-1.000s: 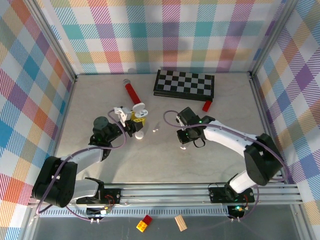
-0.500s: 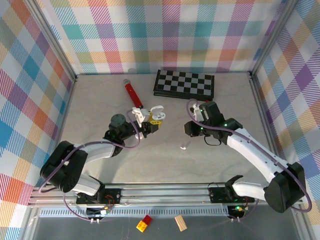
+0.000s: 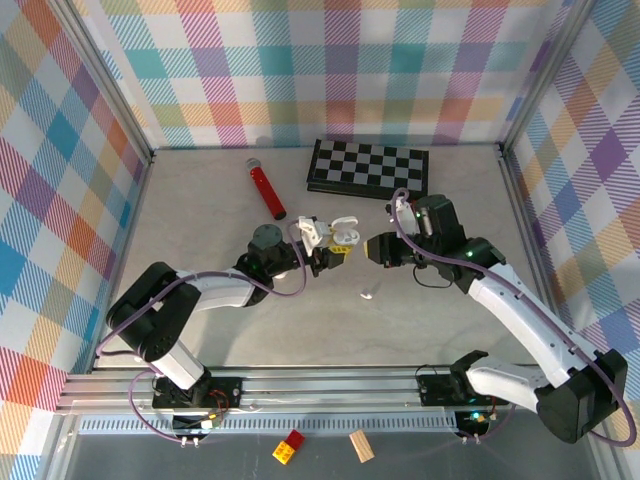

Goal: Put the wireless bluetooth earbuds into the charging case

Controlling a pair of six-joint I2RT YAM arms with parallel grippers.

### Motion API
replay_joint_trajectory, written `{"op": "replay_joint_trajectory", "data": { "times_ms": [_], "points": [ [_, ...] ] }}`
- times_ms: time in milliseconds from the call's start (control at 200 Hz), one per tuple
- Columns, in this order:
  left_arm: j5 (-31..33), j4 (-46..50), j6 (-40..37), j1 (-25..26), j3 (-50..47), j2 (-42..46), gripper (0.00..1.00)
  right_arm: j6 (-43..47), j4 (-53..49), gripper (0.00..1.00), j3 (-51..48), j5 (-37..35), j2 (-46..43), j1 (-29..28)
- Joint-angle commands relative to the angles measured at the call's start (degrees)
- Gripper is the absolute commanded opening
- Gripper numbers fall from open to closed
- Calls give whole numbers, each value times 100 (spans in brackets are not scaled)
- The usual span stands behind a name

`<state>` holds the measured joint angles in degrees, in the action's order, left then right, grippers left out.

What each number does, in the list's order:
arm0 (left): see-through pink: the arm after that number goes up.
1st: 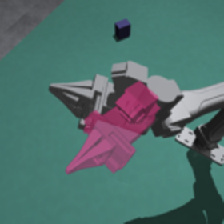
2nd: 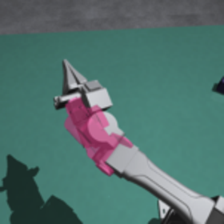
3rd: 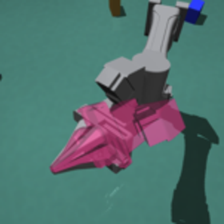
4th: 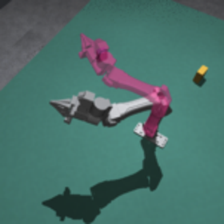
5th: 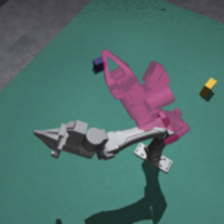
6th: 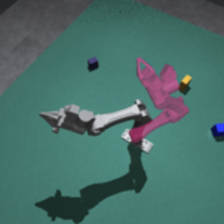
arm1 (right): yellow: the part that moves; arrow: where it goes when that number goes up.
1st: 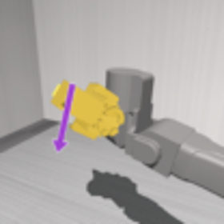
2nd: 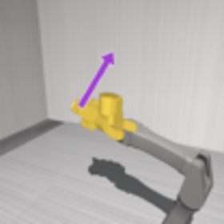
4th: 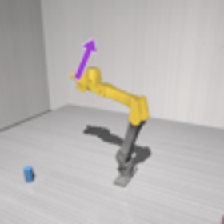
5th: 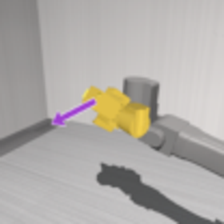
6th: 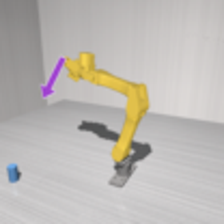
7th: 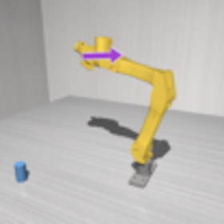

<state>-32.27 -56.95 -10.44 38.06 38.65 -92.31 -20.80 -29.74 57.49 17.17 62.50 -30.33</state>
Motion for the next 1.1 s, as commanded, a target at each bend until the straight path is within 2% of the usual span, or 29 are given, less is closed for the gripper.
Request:
{"op": "replay_joint_trajectory", "data": {
  "times_ms": [0,150,365,1095],
  "points": [
    [54,-47,-259,108,185,-49,36,-146,223,19,145,401,-114,33],
    [137,57,-404,280,271,-115,36,-253,481,19,184,660,-64,33],
    [260,173,-549,524,414,-204,36,-268,657,19,211,633,161,52],
    [423,79,-609,649,540,-273,36,-320,793,19,98,578,472,88]
  ]
}}
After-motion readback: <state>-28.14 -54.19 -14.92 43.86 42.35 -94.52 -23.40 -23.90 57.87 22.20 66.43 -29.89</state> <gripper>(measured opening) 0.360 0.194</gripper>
